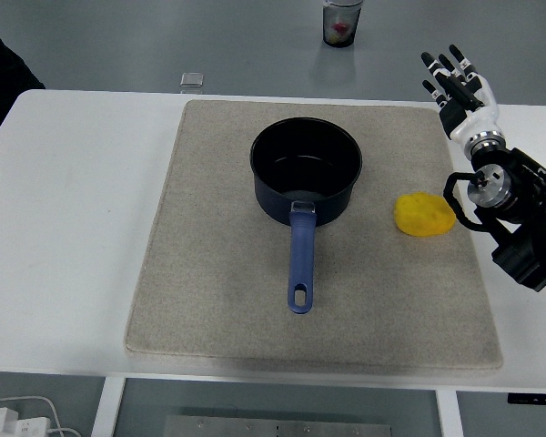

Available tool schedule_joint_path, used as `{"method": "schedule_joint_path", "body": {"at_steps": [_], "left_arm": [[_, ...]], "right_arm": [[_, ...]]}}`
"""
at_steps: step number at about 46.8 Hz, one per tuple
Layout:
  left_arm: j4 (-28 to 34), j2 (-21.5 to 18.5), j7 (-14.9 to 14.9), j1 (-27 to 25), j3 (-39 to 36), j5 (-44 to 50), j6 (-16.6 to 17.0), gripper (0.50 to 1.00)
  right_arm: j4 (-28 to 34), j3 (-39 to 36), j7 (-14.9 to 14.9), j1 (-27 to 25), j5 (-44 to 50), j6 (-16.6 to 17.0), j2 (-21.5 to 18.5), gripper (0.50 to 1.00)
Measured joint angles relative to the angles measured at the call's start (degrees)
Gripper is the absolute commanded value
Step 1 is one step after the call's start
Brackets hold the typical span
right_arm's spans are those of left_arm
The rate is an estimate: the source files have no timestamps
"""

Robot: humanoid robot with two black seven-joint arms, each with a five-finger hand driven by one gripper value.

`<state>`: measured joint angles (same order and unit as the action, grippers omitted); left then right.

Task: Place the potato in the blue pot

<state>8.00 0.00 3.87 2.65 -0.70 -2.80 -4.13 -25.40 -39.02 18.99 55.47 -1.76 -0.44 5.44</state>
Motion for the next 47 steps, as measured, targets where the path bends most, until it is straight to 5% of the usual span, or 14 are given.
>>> {"method": "schedule_joint_path", "body": {"at_steps": [24, 30, 47], "left_arm": [[-0.1, 0.0, -0.1, 0.0, 0.0, 0.0, 0.0, 0.996], [-0.1, 0.0, -0.1, 0.0, 0.0, 0.0, 0.0, 0.996], [0.0, 0.0, -0.1, -0.3, 0.0, 0.0, 0.0, 0.996]], "right_arm": [[-0.1, 2.0, -0.1, 0.0, 1.0, 0.9, 0.4, 0.926], [-0.2, 5.1, -0.1, 0.1, 5.7, 5.2, 2.2, 0.926], [-10.7, 14.8, 0.0, 0.6, 17.2, 18.4, 18.1, 0.926]]}}
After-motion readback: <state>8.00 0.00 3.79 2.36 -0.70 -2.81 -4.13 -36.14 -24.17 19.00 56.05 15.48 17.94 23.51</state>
